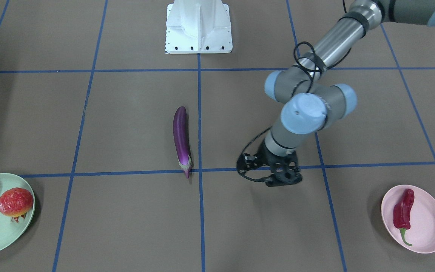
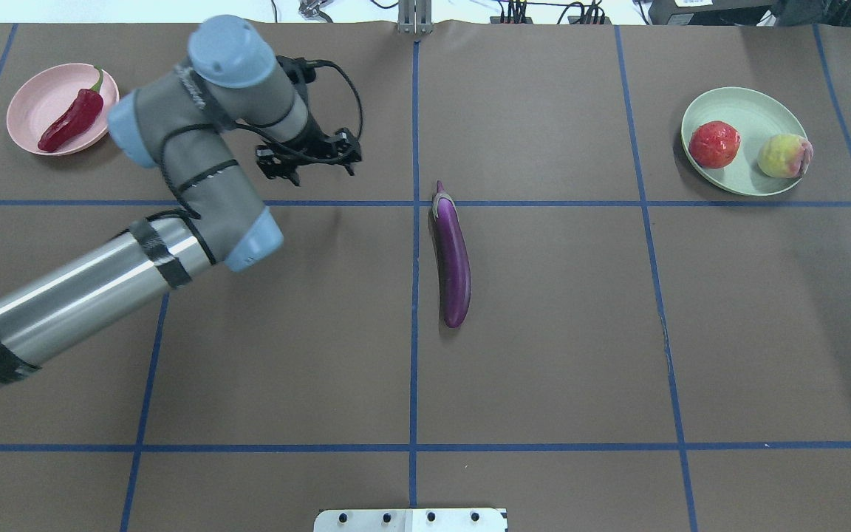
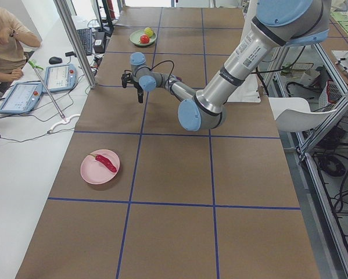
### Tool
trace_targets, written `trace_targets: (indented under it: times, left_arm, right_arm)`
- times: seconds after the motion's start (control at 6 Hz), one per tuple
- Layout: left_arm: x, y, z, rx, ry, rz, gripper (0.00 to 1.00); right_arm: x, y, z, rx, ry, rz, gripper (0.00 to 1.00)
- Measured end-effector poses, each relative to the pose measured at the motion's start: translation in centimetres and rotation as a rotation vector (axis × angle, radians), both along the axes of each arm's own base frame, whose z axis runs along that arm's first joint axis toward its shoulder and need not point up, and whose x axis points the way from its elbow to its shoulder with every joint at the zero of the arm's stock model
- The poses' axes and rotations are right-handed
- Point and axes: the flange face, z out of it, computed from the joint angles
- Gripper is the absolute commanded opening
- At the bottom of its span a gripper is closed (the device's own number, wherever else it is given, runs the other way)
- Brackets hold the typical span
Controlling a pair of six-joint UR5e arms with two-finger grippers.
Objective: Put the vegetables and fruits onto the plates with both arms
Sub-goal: 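Reach the left gripper to the purple eggplant and grasp it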
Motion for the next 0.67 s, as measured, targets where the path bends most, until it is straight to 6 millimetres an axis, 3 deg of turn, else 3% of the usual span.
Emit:
trace_targets:
  times: [0.17,0.33,0.5,0.67]
  left_arm:
    - [5.4,3.6,-5.7,-0.022,-0.040,-0.010,1.00]
    - [9.0,7.1,-9.5,-0.036,-0.057,-0.013,1.00]
    - [11.5,10.1,-10.9,-0.047,-0.060,0.000,1.00]
    - [13.5,12.7,-11.3,-0.038,-0.069,0.013,0.93]
  right_arm:
    - [0.0,0.0,0.0,0.000,0.000,0.000,1.00]
    - [0.0,0.0,0.0,0.000,0.000,0.001,1.00]
    - [0.0,0.0,0.0,0.000,0.000,0.001,1.00]
    - [0.0,0.0,0.0,0.000,0.000,0.001,1.00]
